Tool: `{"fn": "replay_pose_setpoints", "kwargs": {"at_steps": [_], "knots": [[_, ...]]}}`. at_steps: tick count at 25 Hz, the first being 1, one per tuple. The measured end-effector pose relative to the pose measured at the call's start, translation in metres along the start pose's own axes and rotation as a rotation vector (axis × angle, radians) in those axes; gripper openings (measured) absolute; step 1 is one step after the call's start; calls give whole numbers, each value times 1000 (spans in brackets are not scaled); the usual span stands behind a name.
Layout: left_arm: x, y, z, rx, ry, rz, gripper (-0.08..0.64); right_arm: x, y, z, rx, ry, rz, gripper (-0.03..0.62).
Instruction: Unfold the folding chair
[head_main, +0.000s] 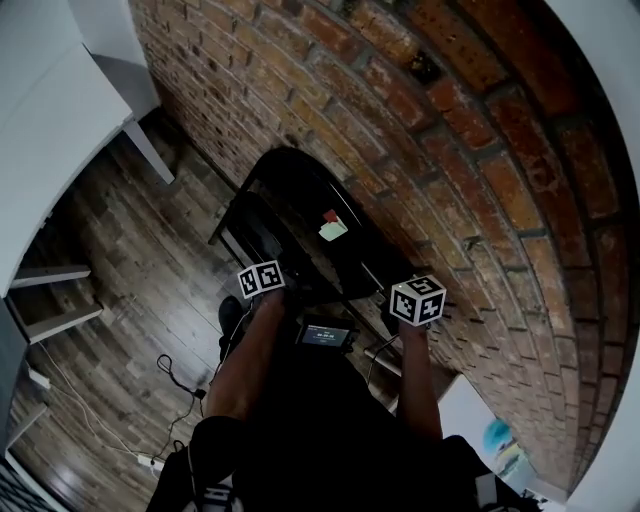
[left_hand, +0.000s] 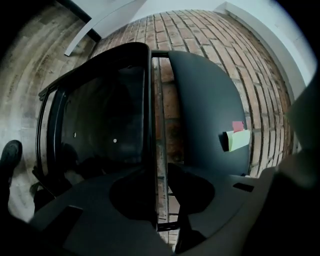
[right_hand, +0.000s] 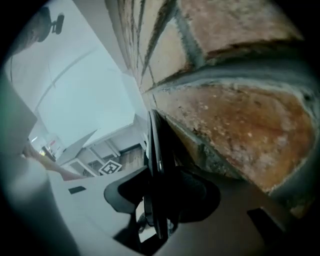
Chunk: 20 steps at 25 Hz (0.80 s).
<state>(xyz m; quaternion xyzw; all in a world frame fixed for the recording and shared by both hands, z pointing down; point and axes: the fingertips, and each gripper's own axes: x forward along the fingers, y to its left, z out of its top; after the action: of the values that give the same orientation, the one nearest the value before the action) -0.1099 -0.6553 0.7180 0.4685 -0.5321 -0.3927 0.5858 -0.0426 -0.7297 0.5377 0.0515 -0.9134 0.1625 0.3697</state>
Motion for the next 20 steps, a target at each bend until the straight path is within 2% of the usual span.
{"fn": "replay_pose_setpoints", "kwargs": {"at_steps": [3,7,11,13,16,20], "knots": [[-5,5,0,4,-6,14,79,1,8,-4,-77,48,30,160],[-25,8,-2,0,-24,-4,40,-3,37,-5,-126,47,116,150],[-53,10,-3,9,-16,-41,38,6,82,5,-121,1,283,143],[-65,10,-7,13,-1,-57,38,18,106,12,-120,12,348,143],[-79,10,-12,13,11,-86,38,29,127,11,-160,76,359,121],[-92,8,-6,15,-13,-129,38,27,144,12,-104,34,345,121]]}}
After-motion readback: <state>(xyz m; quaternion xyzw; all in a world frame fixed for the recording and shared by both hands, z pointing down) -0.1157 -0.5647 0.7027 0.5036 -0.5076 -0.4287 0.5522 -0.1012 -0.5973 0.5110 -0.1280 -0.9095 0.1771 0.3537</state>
